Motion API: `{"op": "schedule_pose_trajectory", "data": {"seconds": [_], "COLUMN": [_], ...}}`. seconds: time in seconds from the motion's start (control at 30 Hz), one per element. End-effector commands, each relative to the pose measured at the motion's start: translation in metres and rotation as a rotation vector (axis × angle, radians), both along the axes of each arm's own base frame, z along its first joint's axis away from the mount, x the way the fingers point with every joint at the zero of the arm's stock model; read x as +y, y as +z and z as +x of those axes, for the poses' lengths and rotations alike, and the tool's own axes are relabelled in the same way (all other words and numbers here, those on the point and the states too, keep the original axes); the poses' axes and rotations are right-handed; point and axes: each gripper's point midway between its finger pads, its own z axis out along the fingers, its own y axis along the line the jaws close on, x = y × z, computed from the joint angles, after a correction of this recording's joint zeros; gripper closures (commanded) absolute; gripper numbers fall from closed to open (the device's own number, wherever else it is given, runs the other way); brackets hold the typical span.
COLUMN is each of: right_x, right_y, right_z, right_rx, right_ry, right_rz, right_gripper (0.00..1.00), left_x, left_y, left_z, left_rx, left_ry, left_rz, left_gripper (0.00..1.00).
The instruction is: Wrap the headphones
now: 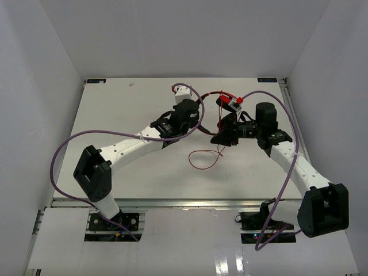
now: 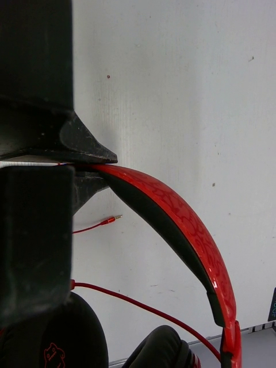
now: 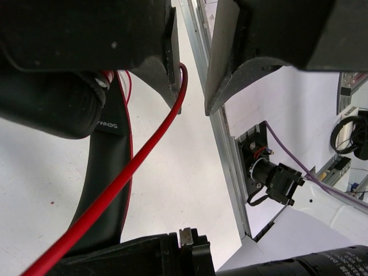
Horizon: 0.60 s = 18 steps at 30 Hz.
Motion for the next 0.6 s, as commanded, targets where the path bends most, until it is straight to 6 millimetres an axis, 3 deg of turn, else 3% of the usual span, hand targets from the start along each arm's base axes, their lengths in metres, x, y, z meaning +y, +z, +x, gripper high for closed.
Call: {"op": "schedule_pose_trajectory", "data": {"seconds": [0.0,0.3,0.57], "right_x": [0.000,0.002,0.001], "right_y": [0.008,0.005,-0.003], "right_z": [-0.010,-0.036,-0.038], "right_rx": [-0.070,-0.186,-0.354], "right_ry": [0.032,0.144,0.169], "right_rz": [0.015,0.046,0.014], "right_gripper": [0.71,0.71,0.71], "left_x": [-0.008,0.000,0.012], "left_y": [0.048,0.074,0.094], "left_z": [0.008,0.014,0.018], "left_rx": [-0.058,-0.058,-0.043], "left_ry": [0.041,0.057,0.052], "left_rz": [-0.138,-0.190,-0.232], "left_gripper": [1.00,1.00,1.00]}}
